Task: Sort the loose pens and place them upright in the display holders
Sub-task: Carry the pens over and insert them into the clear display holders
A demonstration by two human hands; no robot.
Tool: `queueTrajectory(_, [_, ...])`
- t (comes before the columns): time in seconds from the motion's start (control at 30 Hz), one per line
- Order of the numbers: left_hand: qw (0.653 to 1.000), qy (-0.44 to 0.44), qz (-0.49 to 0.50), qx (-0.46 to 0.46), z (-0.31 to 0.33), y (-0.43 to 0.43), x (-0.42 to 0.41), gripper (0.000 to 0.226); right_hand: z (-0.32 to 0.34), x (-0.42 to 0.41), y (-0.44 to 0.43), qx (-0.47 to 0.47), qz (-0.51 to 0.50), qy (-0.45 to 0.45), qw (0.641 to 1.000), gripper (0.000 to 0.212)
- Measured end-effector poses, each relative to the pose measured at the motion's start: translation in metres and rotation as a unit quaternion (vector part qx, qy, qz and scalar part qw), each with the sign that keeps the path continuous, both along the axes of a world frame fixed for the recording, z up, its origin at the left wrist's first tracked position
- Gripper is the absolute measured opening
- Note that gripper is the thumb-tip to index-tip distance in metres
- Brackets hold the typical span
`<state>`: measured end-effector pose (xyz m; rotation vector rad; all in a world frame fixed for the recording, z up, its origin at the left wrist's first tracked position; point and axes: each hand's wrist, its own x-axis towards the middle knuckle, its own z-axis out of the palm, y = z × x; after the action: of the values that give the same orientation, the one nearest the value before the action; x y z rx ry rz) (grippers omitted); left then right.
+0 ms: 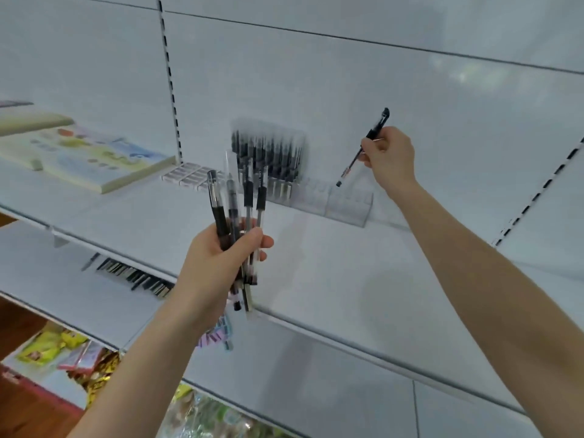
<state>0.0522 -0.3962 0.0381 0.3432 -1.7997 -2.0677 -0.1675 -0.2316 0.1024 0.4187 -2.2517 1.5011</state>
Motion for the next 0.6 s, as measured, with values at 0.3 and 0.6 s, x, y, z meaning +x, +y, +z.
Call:
queueTrajectory(0.3, [0.992,0.011,-0.121,-0.025,0.012,-0.041,-0.067,0.005,-0.005,-0.024,-0.016,0.038,-0.063,-0.017,0.997,0.007])
queueTrajectory(0.6, [0.981,0.006,-0.192,-0.023,0.009,-0.066,-0.101,0.006,-0.016,-0.035,-0.032,0.109,-0.1,-0.035,0.988,0.011])
